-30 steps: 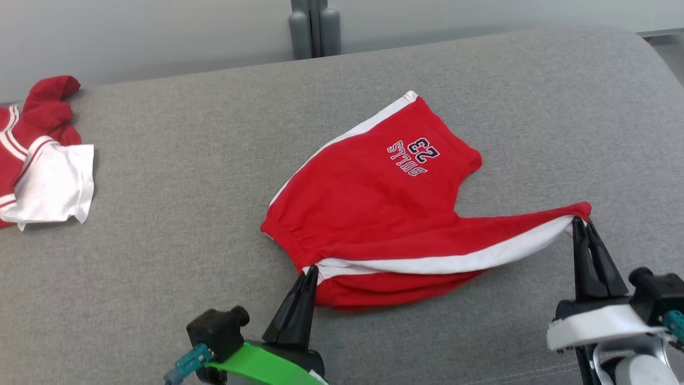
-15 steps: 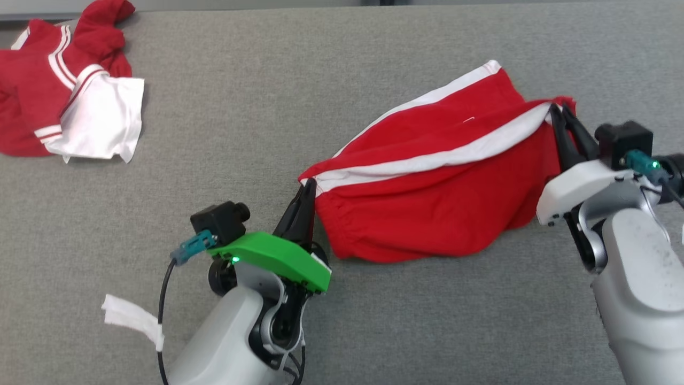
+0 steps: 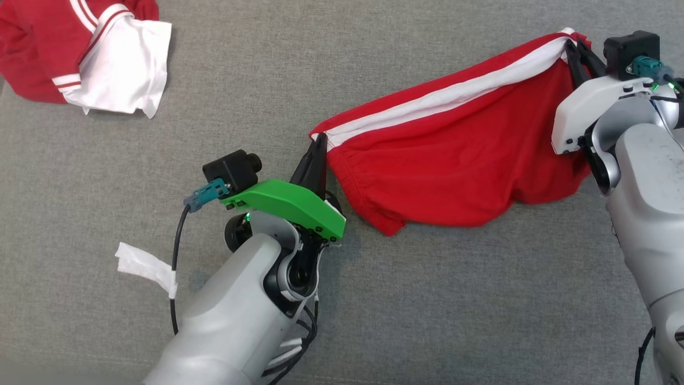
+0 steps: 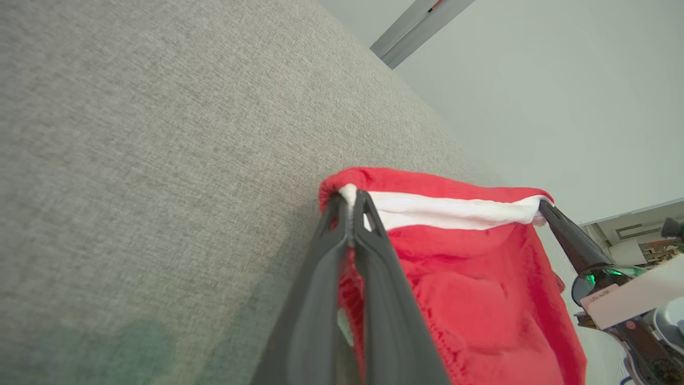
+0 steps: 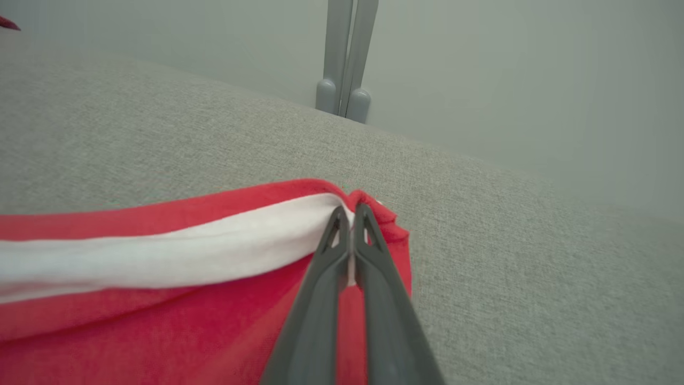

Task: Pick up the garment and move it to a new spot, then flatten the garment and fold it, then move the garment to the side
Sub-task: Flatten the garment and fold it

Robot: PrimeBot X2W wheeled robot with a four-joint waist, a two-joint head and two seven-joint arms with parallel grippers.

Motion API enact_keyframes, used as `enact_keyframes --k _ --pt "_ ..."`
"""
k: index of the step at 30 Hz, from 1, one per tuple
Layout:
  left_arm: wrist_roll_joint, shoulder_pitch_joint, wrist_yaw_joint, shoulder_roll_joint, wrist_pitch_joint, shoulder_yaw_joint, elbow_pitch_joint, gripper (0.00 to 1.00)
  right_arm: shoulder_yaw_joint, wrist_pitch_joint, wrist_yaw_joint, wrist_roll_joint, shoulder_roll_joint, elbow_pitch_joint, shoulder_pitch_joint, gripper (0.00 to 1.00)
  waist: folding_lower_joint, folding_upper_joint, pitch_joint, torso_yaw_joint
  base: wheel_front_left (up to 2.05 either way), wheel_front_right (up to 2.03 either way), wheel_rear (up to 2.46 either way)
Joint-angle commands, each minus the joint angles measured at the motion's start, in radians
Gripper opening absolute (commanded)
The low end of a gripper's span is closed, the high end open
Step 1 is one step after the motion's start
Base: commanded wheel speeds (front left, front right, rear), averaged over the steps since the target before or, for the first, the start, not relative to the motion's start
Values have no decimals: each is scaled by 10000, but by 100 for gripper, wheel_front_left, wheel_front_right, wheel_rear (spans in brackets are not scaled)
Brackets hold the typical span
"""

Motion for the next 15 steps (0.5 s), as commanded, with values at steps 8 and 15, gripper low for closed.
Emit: enact_keyframes --k 8,15 --pt "499 -191 -77 41 -112 -48 -293 100 535 -600 -18 366 -210 1268 -822 100 0 0 -55 77 0 0 0" --pt "2821 923 52 192 -94 699 -924 100 1013 -821 -18 1050 -490 1721 -512 100 0 0 -779 -101 0 0 0"
